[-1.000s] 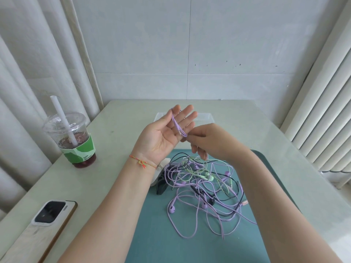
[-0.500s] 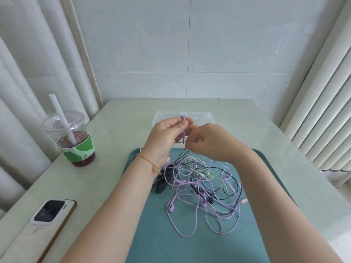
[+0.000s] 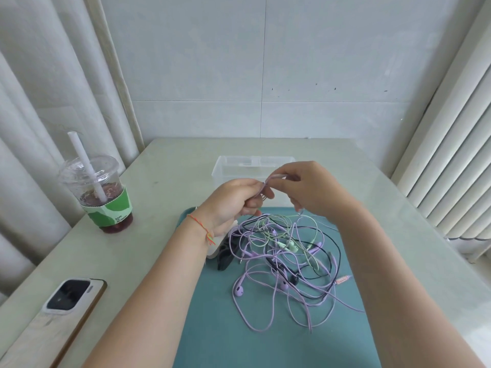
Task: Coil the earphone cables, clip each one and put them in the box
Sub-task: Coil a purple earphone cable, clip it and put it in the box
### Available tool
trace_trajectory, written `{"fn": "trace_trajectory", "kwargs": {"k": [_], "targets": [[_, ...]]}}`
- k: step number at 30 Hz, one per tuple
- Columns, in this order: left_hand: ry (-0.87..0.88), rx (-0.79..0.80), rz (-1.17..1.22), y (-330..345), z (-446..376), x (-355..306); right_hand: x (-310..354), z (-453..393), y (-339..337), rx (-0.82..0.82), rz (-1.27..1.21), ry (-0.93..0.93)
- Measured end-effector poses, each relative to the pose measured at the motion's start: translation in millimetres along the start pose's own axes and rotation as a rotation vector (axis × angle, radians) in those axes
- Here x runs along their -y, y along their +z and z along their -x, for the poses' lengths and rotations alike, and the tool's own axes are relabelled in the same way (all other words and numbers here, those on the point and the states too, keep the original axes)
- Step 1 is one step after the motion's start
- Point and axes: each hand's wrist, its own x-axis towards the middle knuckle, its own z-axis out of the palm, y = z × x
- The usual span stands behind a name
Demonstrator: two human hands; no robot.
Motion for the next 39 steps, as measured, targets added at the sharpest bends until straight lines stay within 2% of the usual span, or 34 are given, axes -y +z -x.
{"fn": "trace_trajectory", "kwargs": {"k": [4, 10, 16, 21, 24, 26, 30, 35, 39], "targets": [[-0.039, 0.011, -0.004, -7.4, -0.9, 3.2, -2.5, 0.5, -2.9, 0.142, -0.058, 0.016], [-0.073, 0.092, 0.086, -3.0, 1.6, -2.2, -0.9, -2.9, -0.5, -0.07, -0.127, 0.0], [-0.114, 0.186, 0.196, -6.3, 2.0, -2.9, 7.6, 1.9, 2.5, -0.119, -0.275, -0.075], [-0.121, 0.24, 0.381, -6.6, 1.3, -4.0, 3.9, 0.1, 2.0, -0.135, -0.273, -0.065], [-0.107, 0.216, 0.582, -7.5, 0.5, -6.6, 1.1, -1.1, 3.6, -0.141, -0.283, -0.046], [-0.109, 0.179, 0.631, -7.1, -0.2, -7.1, 0.9, -1.9, 6.5, -0.159, -0.277, -0.034], [-0.161, 0.099, 0.575, -5.2, -4.3, -1.9, 0.8, -3.6, 11.1, -0.193, -0.257, -0.025], [-0.17, 0.087, 0.546, -4.1, -4.6, -1.2, 1.1, -2.9, 10.6, -0.206, -0.244, -0.025], [-0.065, 0.092, 0.819, -2.4, -0.7, -8.1, 1.4, -2.4, 11.3, -0.178, -0.239, -0.017]]}}
